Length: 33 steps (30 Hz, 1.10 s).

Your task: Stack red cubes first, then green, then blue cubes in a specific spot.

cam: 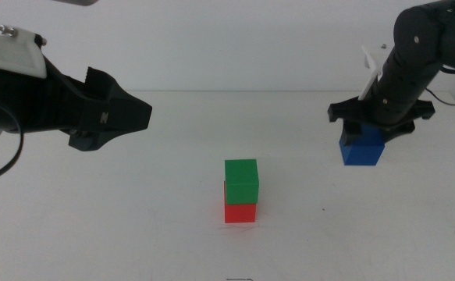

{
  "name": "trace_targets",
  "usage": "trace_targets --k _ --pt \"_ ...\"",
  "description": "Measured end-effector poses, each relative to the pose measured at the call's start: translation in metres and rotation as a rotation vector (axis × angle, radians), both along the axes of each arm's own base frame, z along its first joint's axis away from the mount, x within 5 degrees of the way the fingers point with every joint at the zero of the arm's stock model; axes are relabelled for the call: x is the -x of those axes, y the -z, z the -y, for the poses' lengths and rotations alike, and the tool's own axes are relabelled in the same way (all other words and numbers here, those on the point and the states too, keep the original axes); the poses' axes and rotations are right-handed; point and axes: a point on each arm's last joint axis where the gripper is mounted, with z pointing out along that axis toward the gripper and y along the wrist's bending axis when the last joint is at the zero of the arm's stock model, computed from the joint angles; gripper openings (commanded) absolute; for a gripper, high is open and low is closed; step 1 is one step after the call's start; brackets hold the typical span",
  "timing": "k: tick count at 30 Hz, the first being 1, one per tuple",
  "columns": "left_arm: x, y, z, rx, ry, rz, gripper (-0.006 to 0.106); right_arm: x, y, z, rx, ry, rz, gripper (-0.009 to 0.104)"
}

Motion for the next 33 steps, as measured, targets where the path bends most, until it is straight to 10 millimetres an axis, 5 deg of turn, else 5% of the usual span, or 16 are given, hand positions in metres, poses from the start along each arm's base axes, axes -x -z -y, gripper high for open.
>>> trace_targets --k 5,10,25,33 --pt "0.0 0.0 0.0 0.0 0.0 0.0 0.094 0.052 -0.036 -0.033 -0.016 0.015 0.078 -0.001" --pt "0.0 0.0 0.0 0.0 0.0 0.0 0.094 0.073 -0.049 -0.068 -0.041 0.026 0.063 -0.001" --pt "0.0 0.0 0.0 0.001 0.0 0.0 0.094 0.072 -0.062 -0.162 -0.055 -0.024 0.082 -0.001" --pt "0.0 0.0 0.0 0.001 0.0 0.0 0.094 0.071 -0.053 -0.174 -0.049 -0.04 0.062 -0.001"
